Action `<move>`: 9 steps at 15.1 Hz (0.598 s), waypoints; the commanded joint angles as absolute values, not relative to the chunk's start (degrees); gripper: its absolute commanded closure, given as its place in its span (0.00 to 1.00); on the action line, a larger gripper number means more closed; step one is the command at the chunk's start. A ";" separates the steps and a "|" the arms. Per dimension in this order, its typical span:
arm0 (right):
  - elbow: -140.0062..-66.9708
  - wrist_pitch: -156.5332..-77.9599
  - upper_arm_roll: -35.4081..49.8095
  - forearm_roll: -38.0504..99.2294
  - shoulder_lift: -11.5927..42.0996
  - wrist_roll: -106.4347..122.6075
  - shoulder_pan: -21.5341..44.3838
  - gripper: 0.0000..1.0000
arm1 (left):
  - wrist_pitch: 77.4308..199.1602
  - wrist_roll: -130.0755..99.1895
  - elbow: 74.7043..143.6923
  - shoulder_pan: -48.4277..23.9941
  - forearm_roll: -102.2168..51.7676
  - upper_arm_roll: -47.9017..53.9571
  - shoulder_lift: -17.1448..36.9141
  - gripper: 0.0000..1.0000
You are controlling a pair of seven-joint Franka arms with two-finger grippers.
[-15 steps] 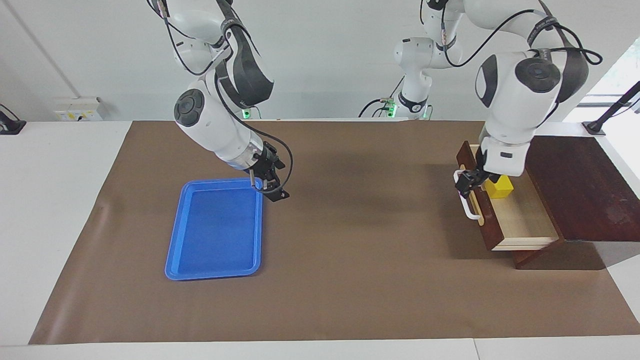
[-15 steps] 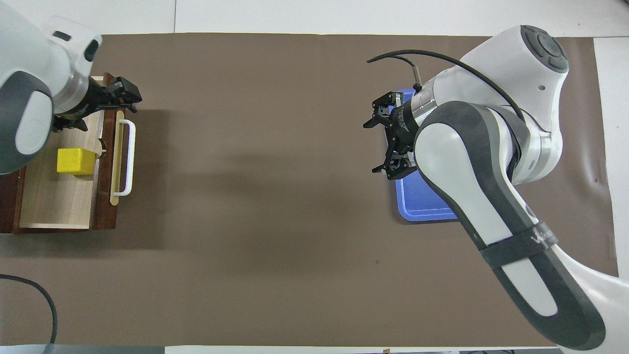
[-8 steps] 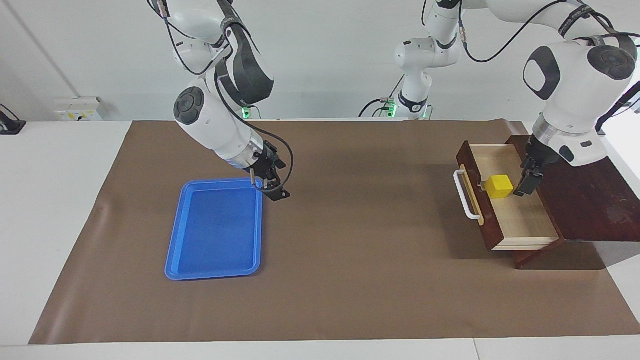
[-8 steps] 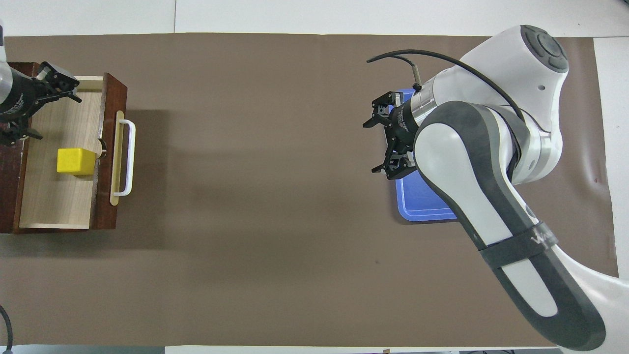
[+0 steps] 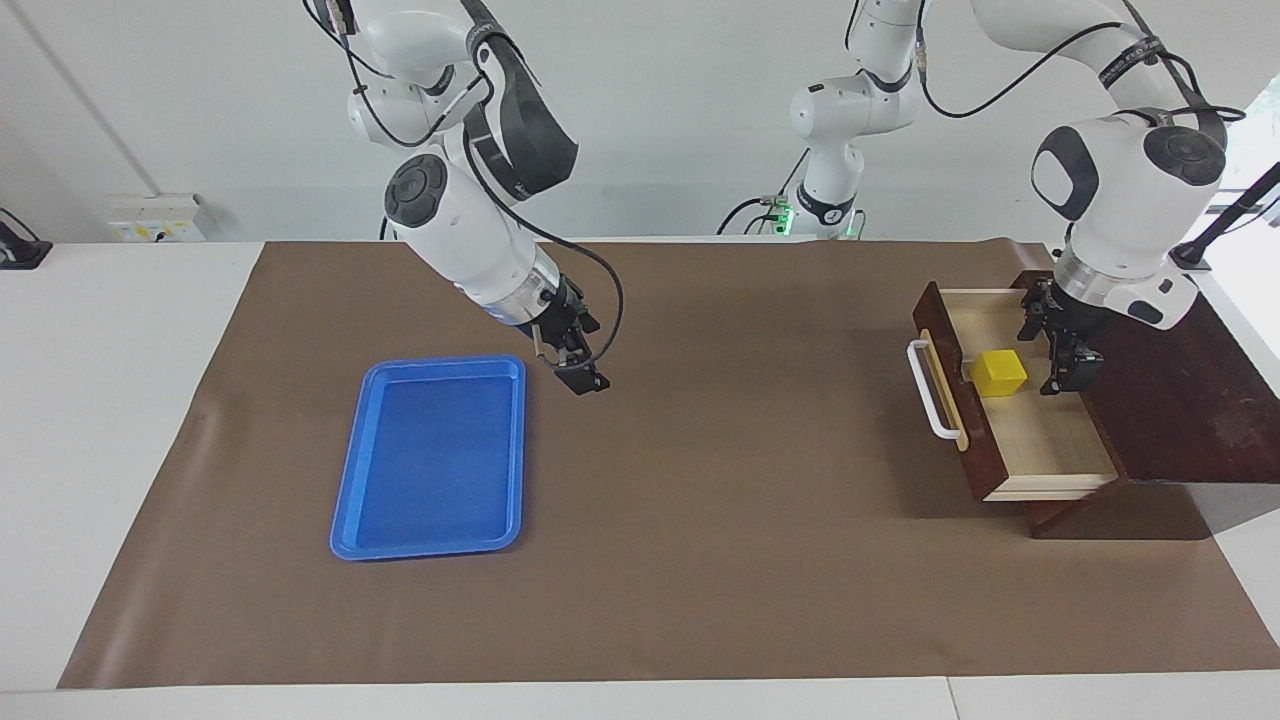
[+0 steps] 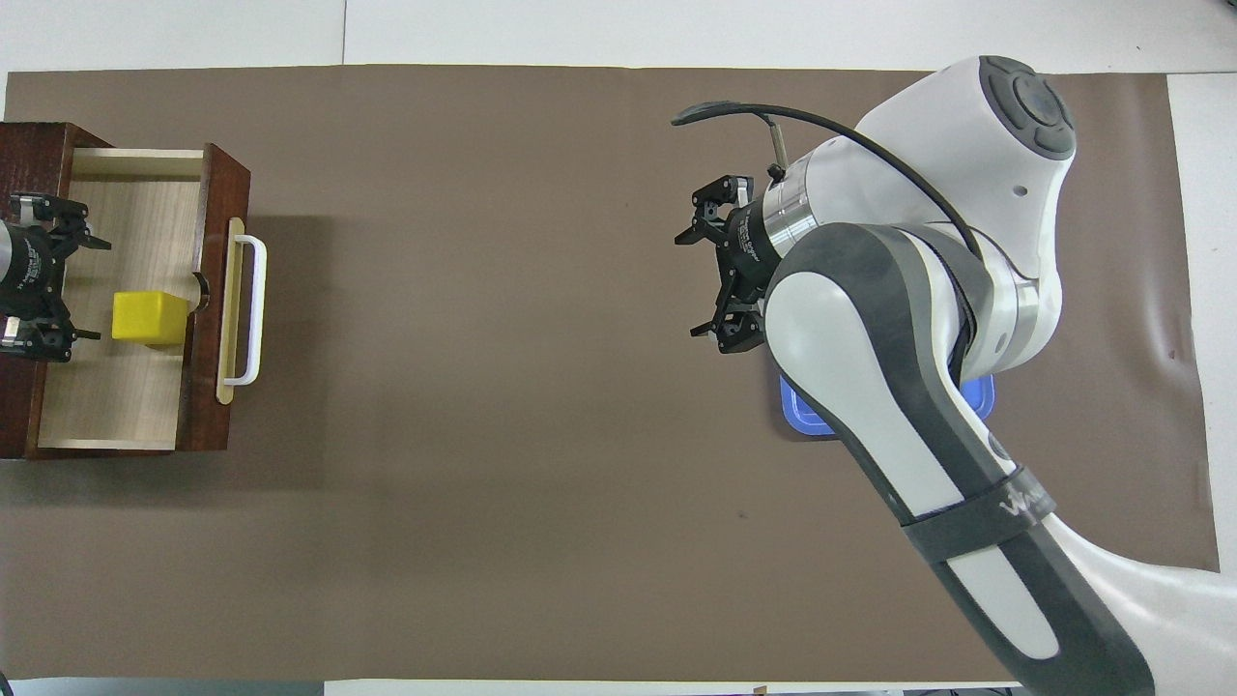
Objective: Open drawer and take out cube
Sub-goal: 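Lower the left gripper into the open drawer and grasp the yellow cube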
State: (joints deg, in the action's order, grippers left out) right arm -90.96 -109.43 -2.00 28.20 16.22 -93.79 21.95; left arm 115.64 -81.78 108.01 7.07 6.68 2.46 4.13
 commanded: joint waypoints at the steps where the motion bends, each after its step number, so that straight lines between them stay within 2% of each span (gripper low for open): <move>1: -90.26 -110.04 -2.11 28.92 16.79 -94.57 22.32 0.01 | 119.61 -85.07 113.46 7.73 5.80 2.90 1.93 0.00; 8: -90.44 -110.13 -2.11 28.92 16.79 -94.66 23.20 0.01 | 125.07 -87.80 116.98 7.73 5.80 2.90 2.37 0.00; 9: -90.44 -110.13 -2.11 28.92 16.79 -94.66 23.20 0.01 | 125.07 -87.89 116.98 7.73 5.80 2.90 2.46 0.10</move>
